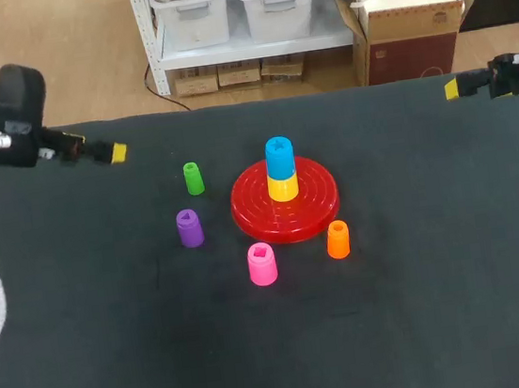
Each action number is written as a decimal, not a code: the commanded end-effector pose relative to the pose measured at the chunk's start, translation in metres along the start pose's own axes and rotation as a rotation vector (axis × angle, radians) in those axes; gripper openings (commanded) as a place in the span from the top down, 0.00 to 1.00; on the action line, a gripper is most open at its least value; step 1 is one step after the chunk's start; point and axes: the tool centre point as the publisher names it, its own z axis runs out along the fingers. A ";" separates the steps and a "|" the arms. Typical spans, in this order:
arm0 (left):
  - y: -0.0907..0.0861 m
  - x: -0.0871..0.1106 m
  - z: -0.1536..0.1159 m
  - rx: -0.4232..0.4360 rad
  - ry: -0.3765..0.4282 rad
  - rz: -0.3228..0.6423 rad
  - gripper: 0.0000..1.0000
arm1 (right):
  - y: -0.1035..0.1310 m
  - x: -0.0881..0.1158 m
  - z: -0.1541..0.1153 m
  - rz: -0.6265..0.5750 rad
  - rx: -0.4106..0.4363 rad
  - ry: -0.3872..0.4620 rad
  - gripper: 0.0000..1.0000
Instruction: Pick up and stack the cylinders on the red base in this order: pink,purple,orange,green
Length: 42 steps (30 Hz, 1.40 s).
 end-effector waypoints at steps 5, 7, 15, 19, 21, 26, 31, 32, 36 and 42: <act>0.000 0.036 -0.005 0.269 0.005 0.955 0.00 | 0.000 0.000 0.000 0.001 0.003 0.001 0.00; -0.007 0.036 -0.010 0.311 -0.019 0.957 0.00 | 0.000 0.000 0.000 0.001 0.003 0.001 0.00; -0.022 0.037 -0.014 0.354 -0.063 0.943 0.00 | 0.000 0.000 0.000 0.001 0.003 0.001 0.00; -0.017 0.042 -0.012 0.347 -0.072 0.850 0.00 | 0.000 0.000 0.000 0.001 0.003 0.001 0.00; -0.015 0.044 -0.011 0.344 -0.062 0.818 0.00 | 0.000 0.000 0.000 0.001 0.003 0.001 0.00; -0.015 0.047 -0.011 0.344 -0.055 0.721 0.00 | 0.000 0.000 0.000 0.001 0.003 0.001 0.00; -0.015 0.049 -0.008 0.345 -0.047 0.682 0.00 | 0.000 0.000 0.000 0.001 0.003 0.001 0.00; -0.016 0.050 -0.007 0.345 -0.047 0.681 0.00 | 0.000 0.000 0.000 0.001 0.003 0.001 0.00; -0.018 0.052 -0.007 0.344 -0.046 0.692 0.00 | 0.000 0.000 0.000 0.001 0.003 0.001 0.00; -0.017 0.052 -0.002 0.352 0.004 0.602 0.00 | 0.000 0.000 0.000 0.001 0.003 0.001 0.00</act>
